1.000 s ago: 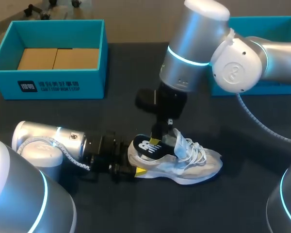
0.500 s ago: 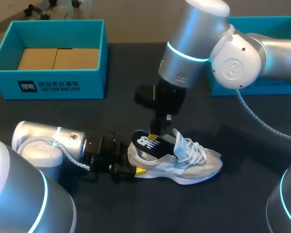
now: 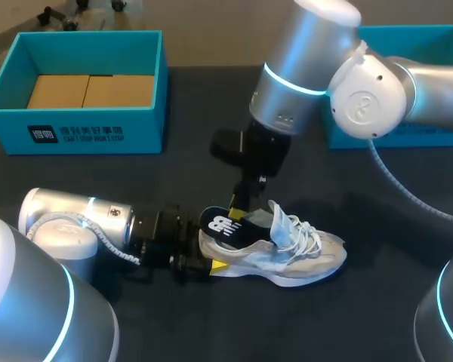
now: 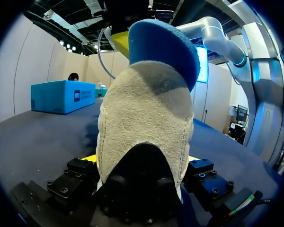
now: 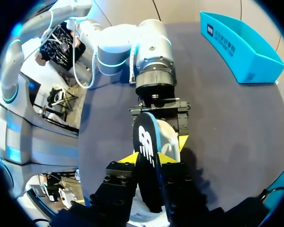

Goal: Take the shoe out of the shoebox, open the shoe tongue, remove and reinsert the insole, then place the shoe into the shoebox

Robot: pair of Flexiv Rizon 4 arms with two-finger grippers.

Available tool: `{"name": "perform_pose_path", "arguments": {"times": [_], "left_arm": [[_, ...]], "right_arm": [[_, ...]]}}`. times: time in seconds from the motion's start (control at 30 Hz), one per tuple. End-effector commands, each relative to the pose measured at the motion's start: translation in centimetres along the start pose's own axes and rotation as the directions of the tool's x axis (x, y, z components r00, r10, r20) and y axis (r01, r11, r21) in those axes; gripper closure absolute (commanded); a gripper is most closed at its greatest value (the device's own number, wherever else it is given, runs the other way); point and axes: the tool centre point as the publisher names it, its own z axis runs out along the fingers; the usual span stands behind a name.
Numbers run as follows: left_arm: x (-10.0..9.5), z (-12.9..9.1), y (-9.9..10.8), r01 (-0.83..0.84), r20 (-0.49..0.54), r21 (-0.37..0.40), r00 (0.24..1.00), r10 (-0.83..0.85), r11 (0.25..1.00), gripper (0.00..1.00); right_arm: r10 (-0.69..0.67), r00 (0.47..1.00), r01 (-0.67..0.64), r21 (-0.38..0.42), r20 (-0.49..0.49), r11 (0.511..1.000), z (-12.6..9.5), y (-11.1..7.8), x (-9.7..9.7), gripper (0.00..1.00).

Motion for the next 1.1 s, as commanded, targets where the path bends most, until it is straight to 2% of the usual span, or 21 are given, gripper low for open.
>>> {"name": "perform_pose_path", "arguments": {"times": [0.03, 0.33, 0.73, 0.87, 0.9, 1.1], "left_arm": [[-0.1, 0.0, 0.1, 0.001, 0.0, -0.004, 1.0, -0.001, 1.0, 1.0], [-0.1, 0.0, 0.1, 0.001, 0.0, -0.004, 1.0, -0.001, 1.0, 1.0], [-0.1, 0.0, 0.1, 0.001, 0.0, -0.004, 1.0, -0.001, 1.0, 1.0], [-0.1, 0.0, 0.1, 0.001, 0.0, -0.004, 1.0, -0.001, 1.0, 1.0], [-0.1, 0.0, 0.1, 0.001, 0.0, -0.004, 1.0, -0.001, 1.0, 1.0], [-0.1, 0.0, 0.1, 0.001, 0.0, -0.004, 1.0, -0.001, 1.0, 1.0]], "right_arm": [[0.008, 1.0, -0.008, -0.002, 0.006, 1.0, -0.1, -0.3, 0.5, 0.75], [0.007, 1.0, -0.007, -0.027, 0.018, 1.0, -0.3, -0.8, 1.3, 0.71], [-0.029, 0.998, 0.026, -0.061, -0.047, 0.998, -0.7, -0.7, -0.5, 0.72], [-0.041, 0.996, 0.036, -0.064, -0.078, 0.997, -0.8, -0.5, -0.9, 0.69], [-0.055, 0.994, 0.048, -0.083, -0.09, 0.995, -0.7, -0.6, -1.0, 0.67], [-0.068, 0.987, 0.052, -0.113, -0.148, 0.992, 0.1, -1.0, -1.6, 0.68]]}}
